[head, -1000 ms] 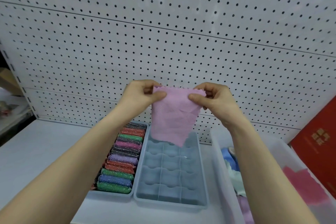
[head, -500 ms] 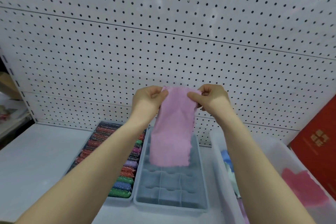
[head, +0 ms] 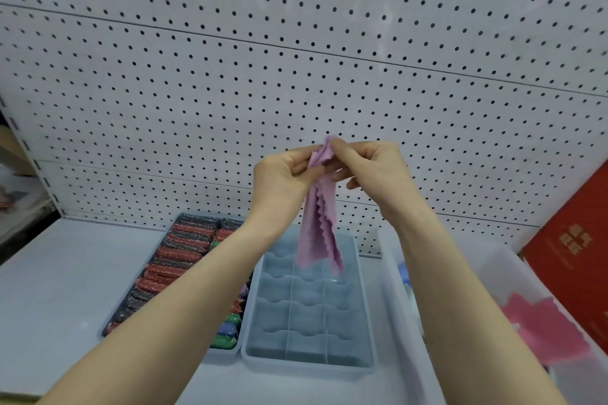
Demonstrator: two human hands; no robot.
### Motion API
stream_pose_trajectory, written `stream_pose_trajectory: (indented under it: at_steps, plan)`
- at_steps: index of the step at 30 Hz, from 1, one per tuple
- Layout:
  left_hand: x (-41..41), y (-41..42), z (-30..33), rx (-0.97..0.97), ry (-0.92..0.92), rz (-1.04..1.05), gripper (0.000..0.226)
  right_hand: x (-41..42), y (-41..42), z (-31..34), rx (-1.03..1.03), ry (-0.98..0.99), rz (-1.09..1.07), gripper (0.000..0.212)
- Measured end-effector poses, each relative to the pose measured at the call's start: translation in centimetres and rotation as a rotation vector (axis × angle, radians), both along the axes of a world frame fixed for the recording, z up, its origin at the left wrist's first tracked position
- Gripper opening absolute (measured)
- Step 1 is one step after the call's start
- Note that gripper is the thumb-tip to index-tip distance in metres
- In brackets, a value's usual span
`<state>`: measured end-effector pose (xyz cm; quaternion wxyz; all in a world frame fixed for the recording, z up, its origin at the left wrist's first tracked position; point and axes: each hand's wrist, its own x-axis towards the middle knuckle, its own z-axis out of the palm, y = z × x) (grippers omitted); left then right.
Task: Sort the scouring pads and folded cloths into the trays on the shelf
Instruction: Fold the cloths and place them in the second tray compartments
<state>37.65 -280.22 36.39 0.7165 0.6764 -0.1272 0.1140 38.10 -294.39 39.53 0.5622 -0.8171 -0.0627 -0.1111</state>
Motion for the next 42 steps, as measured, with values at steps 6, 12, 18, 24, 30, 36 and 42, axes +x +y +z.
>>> stream_pose_trajectory:
  at_steps: [6, 12, 18, 24, 30, 36, 42]
  plan:
    - [0.9, 1.7, 0.1, 0.019, 0.028, -0.001, 0.032, 0.1, -3.4, -2.5, 0.142, -0.003, 0.044, 0.015]
    - [1.2, 2.5, 2.4, -0.057, 0.015, -0.08, 0.029, -0.5, -1.9, -6.6, 0.188, 0.198, 0.423, 0.026]
    - [2.1, 3.4, -0.5, 0.052, 0.336, -0.201, 0.05, -0.2, -1.2, -7.0, 0.285, 0.228, 0.213, 0.017]
    - [1.4, 2.3, -6.4, 0.012, 0.571, -0.172, 0.035, -0.3, -1.8, -8.7, 0.18, 0.356, 0.127, 0.02]
    - [1.8, 1.8, -4.0, -0.025, 0.258, -0.041, 0.026, 0.3, -1.8, -6.4, 0.28, 0.15, 0.13, 0.025]
    - [2.3, 1.8, -1.2, -0.027, -0.052, -0.073, 0.049, 0.4, -2.1, -3.3, 0.276, 0.028, 0.186, 0.045]
    - [2.8, 2.1, -1.4, -0.041, -0.108, 0.017, 0.053, 0.0, -2.6, -4.4, 0.465, 0.199, 0.29, 0.028]
